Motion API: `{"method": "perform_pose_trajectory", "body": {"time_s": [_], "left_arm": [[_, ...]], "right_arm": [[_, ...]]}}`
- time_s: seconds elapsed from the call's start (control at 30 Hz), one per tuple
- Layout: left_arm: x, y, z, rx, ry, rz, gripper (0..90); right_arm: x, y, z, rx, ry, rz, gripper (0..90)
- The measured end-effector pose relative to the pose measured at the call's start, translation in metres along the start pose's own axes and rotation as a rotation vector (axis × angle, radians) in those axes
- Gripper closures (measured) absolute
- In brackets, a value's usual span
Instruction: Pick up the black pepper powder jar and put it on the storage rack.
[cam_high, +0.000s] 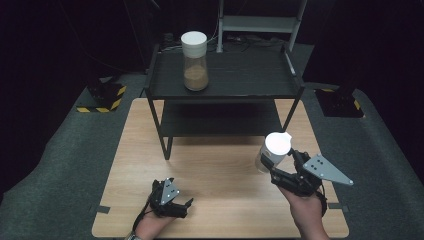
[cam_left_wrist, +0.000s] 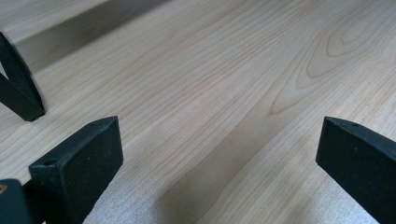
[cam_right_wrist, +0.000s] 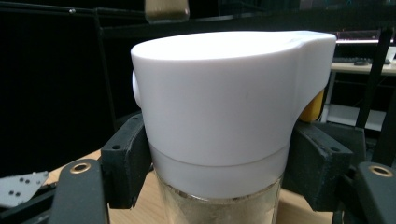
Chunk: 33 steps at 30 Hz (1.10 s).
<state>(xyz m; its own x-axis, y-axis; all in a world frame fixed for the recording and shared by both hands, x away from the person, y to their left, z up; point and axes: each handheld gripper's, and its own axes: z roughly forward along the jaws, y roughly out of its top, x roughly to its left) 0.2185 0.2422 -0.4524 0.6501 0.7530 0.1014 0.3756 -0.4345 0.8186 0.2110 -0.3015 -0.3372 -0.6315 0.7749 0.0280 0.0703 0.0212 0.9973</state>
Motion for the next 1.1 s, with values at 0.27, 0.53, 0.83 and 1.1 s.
{"method": "perform_pose_trajectory", "body": {"time_s": [0.27, 0.53, 0.83, 1.1], "left_arm": [[0.001, 0.000, 0.000, -0.001, -0.002, 0.001, 1.0], [0.001, -0.001, 0.000, -0.005, -0.007, -0.003, 1.0], [0.003, -0.002, -0.001, -0.009, -0.013, -0.004, 1.0], [0.004, -0.003, -0.001, -0.014, -0.017, -0.008, 0.9]], "right_arm": [[0.000, 0.021, 0.006, -0.029, 0.005, -0.011, 29.1], [0.000, 0.039, 0.012, -0.057, 0.002, -0.017, 29.1], [0.000, 0.062, 0.020, -0.089, -0.008, -0.038, 29.2], [0.000, 0.079, 0.029, -0.106, -0.018, -0.039, 29.2]]}}
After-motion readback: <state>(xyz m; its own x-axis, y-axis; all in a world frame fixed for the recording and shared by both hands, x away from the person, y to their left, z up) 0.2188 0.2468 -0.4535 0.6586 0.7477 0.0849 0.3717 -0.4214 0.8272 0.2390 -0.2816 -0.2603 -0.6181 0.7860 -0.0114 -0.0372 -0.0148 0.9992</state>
